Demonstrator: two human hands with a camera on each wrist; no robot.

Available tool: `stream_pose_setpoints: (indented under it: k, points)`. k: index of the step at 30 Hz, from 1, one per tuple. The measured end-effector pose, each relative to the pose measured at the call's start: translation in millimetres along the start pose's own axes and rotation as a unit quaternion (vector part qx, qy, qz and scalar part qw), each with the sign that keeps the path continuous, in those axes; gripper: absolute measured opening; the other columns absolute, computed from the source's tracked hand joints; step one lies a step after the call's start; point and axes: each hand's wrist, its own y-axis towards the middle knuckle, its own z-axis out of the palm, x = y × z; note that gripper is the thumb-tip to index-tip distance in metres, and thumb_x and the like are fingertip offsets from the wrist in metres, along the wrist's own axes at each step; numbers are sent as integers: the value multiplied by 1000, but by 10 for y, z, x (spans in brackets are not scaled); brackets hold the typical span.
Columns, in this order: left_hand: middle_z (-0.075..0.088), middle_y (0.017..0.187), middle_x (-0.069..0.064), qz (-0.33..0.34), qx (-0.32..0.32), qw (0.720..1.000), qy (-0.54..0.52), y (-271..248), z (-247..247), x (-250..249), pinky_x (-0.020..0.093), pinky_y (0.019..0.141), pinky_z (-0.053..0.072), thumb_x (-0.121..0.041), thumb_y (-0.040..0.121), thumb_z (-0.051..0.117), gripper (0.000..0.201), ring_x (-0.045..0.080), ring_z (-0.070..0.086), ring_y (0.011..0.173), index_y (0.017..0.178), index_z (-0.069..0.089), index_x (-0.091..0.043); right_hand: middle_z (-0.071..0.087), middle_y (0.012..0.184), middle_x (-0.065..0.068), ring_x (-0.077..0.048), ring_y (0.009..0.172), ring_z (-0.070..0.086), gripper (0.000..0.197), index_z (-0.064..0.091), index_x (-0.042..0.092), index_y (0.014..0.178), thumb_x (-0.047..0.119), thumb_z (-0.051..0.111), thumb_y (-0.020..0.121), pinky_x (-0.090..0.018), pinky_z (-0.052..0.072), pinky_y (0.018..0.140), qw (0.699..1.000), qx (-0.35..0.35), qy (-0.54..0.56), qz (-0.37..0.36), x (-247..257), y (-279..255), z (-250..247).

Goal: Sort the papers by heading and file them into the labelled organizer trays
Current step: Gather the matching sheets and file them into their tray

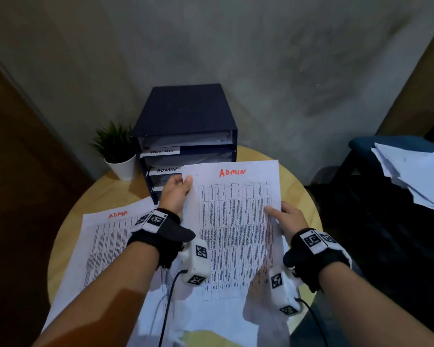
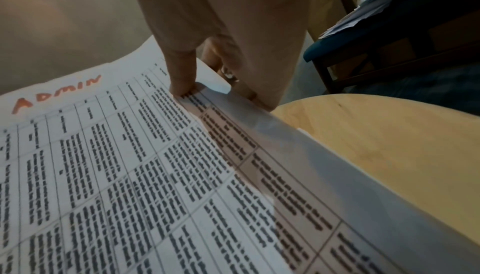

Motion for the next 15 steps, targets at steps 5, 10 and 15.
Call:
stream_pose_setpoints:
  k: [5, 10, 15]
  points:
    - [61, 105, 15, 22, -12, 1000, -6, -85, -62, -172, 48, 103, 43, -11, 95, 52, 4, 25, 57, 95, 94, 52, -14, 67, 116, -17, -34, 108, 63, 23, 64, 7, 112, 9, 58, 90, -50, 47, 100, 999, 9, 29, -26, 204, -95, -16]
    - [60, 123, 17, 15, 37, 999, -2, -216, -148, -251, 43, 96, 49, -15, 95, 53, 35, 27, 59, 108, 127, 50, -1, 67, 118, -15, -34, 110, 62, 14, 63, 17, 103, 12, 56, 92, -48, 47, 100, 996, 6, 71, -55, 392, -194, -16]
    - [60, 125, 5, -54, 118, 976, 173, -479, -336, -161, 36, 104, 42, -23, 90, 62, 45, 27, 58, 117, 129, 54, -3, 68, 118, -8, -30, 113, 62, 17, 67, 29, 93, 16, 57, 91, -53, 44, 104, 989, 21, 119, -90, 518, -273, 11]
